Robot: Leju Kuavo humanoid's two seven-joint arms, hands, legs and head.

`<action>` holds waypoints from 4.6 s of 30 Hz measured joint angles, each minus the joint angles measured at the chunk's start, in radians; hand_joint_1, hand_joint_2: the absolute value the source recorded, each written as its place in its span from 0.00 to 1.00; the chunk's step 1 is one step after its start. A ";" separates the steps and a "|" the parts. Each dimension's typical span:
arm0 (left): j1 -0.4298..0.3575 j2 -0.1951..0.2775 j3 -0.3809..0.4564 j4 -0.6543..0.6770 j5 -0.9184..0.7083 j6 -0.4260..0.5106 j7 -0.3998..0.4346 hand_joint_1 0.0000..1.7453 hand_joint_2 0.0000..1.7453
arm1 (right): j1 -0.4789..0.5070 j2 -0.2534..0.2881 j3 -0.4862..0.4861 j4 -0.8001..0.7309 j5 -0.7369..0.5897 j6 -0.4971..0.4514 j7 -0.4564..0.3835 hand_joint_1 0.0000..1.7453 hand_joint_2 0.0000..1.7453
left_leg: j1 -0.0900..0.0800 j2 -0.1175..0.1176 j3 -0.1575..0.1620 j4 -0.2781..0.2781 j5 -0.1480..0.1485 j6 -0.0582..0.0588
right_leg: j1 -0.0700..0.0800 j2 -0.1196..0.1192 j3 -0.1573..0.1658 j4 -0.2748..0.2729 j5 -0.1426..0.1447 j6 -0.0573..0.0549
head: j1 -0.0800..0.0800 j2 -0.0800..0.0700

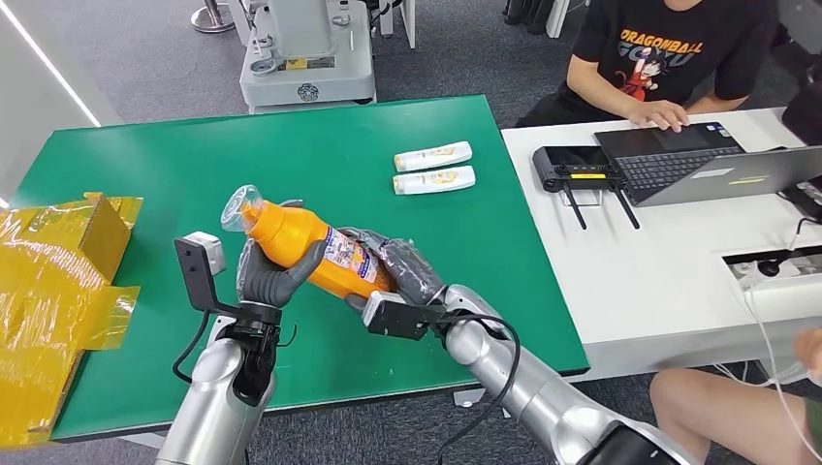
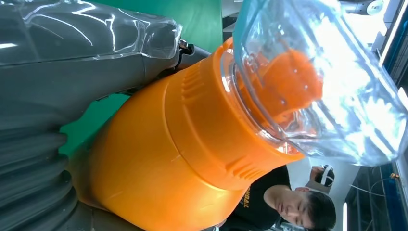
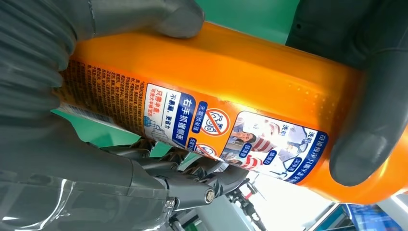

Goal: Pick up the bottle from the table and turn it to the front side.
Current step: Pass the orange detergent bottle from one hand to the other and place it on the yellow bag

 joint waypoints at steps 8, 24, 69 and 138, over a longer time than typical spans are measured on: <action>0.002 0.002 0.000 0.000 0.005 0.009 0.003 1.00 1.00 | 0.019 -0.006 -0.019 -0.038 0.011 -0.037 0.011 0.00 1.00 | 0.000 0.000 0.000 0.000 0.000 0.000 | 0.000 0.000 0.000 0.000 0.000 0.000 | 0.000 0.000; 0.037 0.025 0.012 0.000 0.012 0.057 0.002 1.00 1.00 | 0.115 -0.039 -0.030 -0.298 0.045 -0.168 0.156 0.00 1.00 | 0.000 0.000 0.000 0.000 0.000 0.000 | 0.000 0.000 0.000 0.000 0.000 0.000 | 0.000 0.000; -0.163 0.512 0.180 -0.140 -0.755 0.059 0.091 1.00 1.00 | 0.503 -0.032 0.083 -0.920 -0.095 -0.156 0.031 0.00 1.00 | 0.003 0.005 0.000 -0.001 0.000 -0.003 | 0.002 0.005 -0.002 0.001 -0.001 -0.004 | 0.001 0.000; -0.269 0.449 -0.010 0.669 -1.302 0.399 0.082 1.00 1.00 | 0.483 0.031 0.026 -0.912 -0.119 -0.009 0.035 0.00 1.00 | 0.002 0.011 0.006 -0.002 -0.002 -0.008 | 0.002 0.012 0.001 0.003 0.000 -0.006 | 0.001 0.000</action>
